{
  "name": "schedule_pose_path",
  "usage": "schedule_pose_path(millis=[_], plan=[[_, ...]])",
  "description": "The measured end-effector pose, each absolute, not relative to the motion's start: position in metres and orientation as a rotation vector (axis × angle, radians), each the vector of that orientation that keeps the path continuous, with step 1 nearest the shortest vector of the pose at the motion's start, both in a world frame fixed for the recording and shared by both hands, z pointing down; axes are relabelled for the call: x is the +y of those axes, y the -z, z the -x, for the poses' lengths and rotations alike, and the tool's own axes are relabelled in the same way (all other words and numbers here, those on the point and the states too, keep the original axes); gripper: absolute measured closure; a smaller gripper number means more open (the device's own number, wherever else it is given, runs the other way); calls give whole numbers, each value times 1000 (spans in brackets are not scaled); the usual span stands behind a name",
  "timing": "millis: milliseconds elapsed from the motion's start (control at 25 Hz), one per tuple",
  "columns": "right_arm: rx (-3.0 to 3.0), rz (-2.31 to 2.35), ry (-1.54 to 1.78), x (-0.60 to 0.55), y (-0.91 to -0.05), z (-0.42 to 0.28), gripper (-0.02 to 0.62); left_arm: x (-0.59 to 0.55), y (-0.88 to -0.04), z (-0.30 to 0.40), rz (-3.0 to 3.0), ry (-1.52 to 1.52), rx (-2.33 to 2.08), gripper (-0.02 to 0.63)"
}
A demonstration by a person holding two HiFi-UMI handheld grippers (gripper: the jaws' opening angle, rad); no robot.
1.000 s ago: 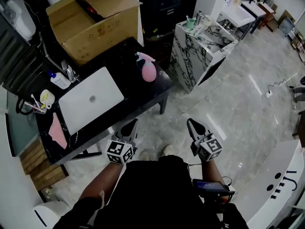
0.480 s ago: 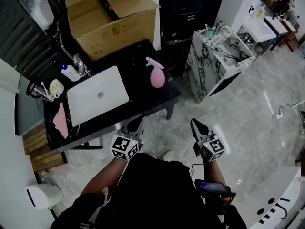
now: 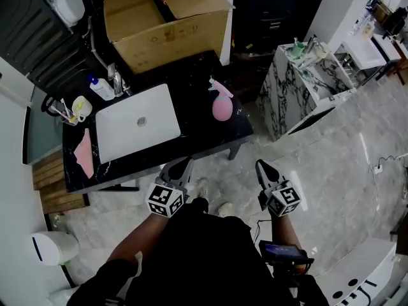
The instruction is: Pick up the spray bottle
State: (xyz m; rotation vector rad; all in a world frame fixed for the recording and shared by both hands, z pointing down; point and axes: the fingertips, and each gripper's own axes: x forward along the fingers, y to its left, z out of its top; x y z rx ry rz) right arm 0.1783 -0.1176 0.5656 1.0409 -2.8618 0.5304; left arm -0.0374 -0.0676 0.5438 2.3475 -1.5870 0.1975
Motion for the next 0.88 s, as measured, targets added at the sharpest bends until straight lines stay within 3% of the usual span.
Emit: schedule_pose_path(millis=[880], plan=[[-2823,-1157,-396,-202,-533,-88,569,-153,-542,118,-2436,-85,-1446,598]])
